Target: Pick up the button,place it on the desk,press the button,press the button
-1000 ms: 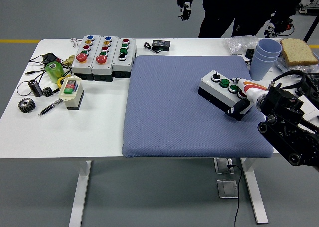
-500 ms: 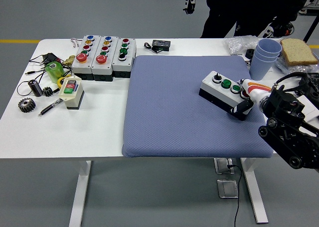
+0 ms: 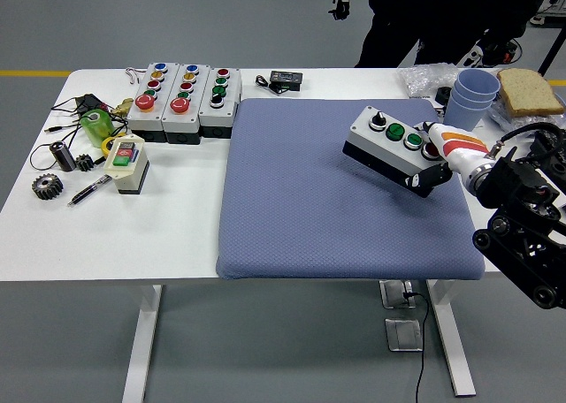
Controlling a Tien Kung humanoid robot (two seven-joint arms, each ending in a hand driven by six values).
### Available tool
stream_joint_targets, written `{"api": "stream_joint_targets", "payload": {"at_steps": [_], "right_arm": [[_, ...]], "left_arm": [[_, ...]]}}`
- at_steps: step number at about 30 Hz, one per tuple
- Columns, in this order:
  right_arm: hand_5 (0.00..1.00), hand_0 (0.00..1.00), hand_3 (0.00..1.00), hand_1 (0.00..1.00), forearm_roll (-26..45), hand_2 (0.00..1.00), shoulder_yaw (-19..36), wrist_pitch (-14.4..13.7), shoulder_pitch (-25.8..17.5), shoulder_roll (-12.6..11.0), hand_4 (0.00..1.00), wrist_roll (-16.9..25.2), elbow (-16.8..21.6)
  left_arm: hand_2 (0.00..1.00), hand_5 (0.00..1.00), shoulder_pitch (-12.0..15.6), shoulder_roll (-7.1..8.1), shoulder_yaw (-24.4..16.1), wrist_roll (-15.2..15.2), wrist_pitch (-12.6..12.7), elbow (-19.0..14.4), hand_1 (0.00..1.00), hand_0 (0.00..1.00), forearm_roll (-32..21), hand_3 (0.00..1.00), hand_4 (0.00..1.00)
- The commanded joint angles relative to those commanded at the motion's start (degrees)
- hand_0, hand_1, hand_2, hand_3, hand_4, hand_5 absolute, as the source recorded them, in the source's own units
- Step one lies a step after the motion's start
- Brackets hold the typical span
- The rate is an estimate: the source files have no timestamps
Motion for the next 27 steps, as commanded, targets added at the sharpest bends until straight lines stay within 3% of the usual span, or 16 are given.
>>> {"api": "stream_joint_targets", "payload": {"at_steps": [2,8,20,21,26,27], "right_arm": [[0.159,0.126,0.573,0.165,-0.6,0.401,-1.2,1.4,-0.1,-0.7,0.711,2.4,2.5],[0.172,0.111,0.573,0.157,-3.8,0.392,-4.6,4.4,0.9,-1.4,0.717,3.8,6.1],[0.175,0.141,0.59,0.18,-6.2,0.421,-10.8,6.4,3.5,-0.2,0.719,6.9,2.4],[0.189,0.4,0.737,0.399,-6.3,0.594,-10.9,6.3,3.5,-0.1,0.753,7.4,2.1],[0.189,0.4,0.737,0.399,-5.3,0.594,-11.7,4.8,4.1,0.3,0.753,10.8,1.0],[0.185,0.548,0.788,0.516,-5.1,0.696,-11.8,4.4,4.2,0.3,0.765,11.6,0.8]], "left_arm": [[0.674,0.633,0.0,0.01,-0.1,0.0,0.0,0.0,0.655,0.621,0.2,0.591,0.334],[0.674,0.633,0.0,0.04,0.2,0.0,0.0,0.0,0.655,0.621,-0.1,0.591,0.335],[0.673,0.634,-0.4,0.15,0.9,-0.3,0.0,0.0,0.655,0.621,-1.5,0.59,0.336],[0.673,0.634,-0.4,0.15,0.9,-0.3,0.0,0.0,0.655,0.621,-1.4,0.591,0.336],[0.673,0.634,-0.4,0.16,1.0,-0.3,0.0,0.0,0.655,0.621,-1.5,0.591,0.336],[0.673,0.634,-0.4,0.17,1.1,-0.3,0.0,0.0,0.656,0.621,-1.5,0.591,0.337]]}}
